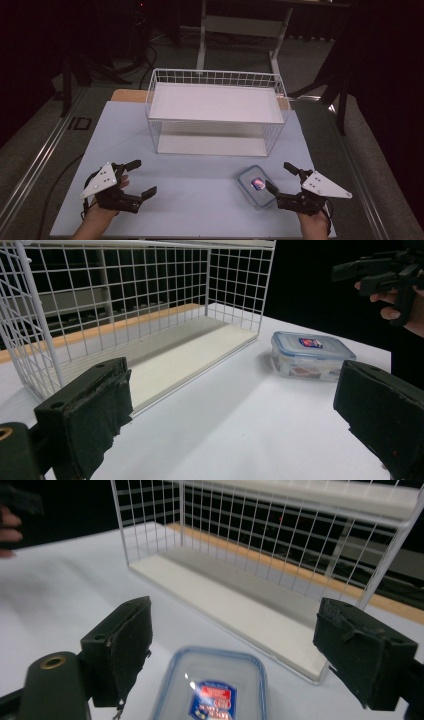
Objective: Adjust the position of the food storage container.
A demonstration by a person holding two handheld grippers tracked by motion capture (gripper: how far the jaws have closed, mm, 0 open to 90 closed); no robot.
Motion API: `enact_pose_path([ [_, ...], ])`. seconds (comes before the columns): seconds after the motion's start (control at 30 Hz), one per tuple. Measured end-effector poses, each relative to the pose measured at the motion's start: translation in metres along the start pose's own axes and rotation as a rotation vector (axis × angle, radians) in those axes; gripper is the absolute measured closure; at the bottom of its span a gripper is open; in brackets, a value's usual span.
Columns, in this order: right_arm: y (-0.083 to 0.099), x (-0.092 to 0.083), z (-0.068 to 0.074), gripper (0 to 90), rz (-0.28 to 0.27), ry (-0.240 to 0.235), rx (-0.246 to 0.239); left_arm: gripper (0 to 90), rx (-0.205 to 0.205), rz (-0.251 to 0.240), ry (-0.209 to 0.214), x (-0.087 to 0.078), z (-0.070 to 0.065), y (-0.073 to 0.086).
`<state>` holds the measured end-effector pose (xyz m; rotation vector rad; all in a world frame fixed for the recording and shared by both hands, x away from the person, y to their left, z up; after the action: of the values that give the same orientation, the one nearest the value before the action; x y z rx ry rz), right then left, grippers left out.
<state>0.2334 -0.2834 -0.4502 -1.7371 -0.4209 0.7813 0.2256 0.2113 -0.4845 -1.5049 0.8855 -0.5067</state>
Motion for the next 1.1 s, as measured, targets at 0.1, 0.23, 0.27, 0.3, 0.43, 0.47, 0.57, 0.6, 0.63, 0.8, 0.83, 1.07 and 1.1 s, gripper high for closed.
enact_pose_path([
  [0.1,-0.004,-0.004,0.001,15.8,-0.017,0.013,0.019,3.0,-0.001,0.001,-0.001,0.000,0.000,0.000],
  [0.23,-0.010,-0.005,0.004,13.6,-0.009,-0.014,0.022,3.0,-0.009,-0.007,-0.002,0.000,0.001,0.000],
  [0.27,-0.012,-0.004,0.005,13.4,0.013,-0.049,0.036,3.0,-0.005,-0.008,-0.005,0.000,0.000,-0.001],
  [0.3,-0.012,-0.003,0.004,12.7,0.018,-0.076,0.055,3.0,0.002,-0.010,-0.003,0.001,-0.001,-0.002],
  [0.43,-0.012,-0.001,0.002,14.0,0.027,-0.158,0.102,2.9,0.013,-0.005,0.002,0.001,-0.003,-0.002],
  [0.47,-0.009,-0.001,0.003,15.4,0.067,-0.118,0.107,3.0,0.014,-0.001,0.002,0.001,-0.004,-0.002],
  [0.57,0.001,-0.006,0.002,29.0,0.126,-0.114,0.109,3.0,0.011,-0.005,0.002,0.001,-0.003,-0.002],
  [0.6,0.006,-0.008,0.002,32.8,0.142,-0.109,0.111,2.9,0.011,-0.005,0.002,0.001,-0.003,-0.002],
  [0.63,0.010,-0.010,0.000,35.8,0.158,-0.115,0.121,2.9,0.010,-0.008,0.001,0.002,-0.003,-0.002],
  [0.8,0.031,-0.022,-0.002,59.6,0.242,-0.136,0.112,2.9,0.009,-0.004,0.003,0.003,-0.003,-0.002],
  [0.83,0.035,-0.024,-0.003,64.0,0.261,-0.148,0.112,3.0,0.012,-0.004,0.003,0.003,-0.004,-0.002],
  [1.07,0.063,-0.025,-0.011,90.0,0.391,-0.124,0.103,2.9,0.019,0.001,0.004,0.005,-0.004,-0.003],
  [1.1,0.063,-0.025,-0.011,90.0,0.391,-0.124,0.103,3.0,0.019,0.001,0.004,0.005,-0.004,-0.003],
])
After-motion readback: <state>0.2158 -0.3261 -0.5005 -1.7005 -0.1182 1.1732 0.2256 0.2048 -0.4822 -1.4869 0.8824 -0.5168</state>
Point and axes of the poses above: each handheld gripper's, and its own axes: x roughly forward along the jaws, y roughly out of its underside, z roughly to its left, the point moved 1 cm from there along x, roughly forward along the jaws, and after that the axes turned 5 degrees about -x, right-handed, at the moved point
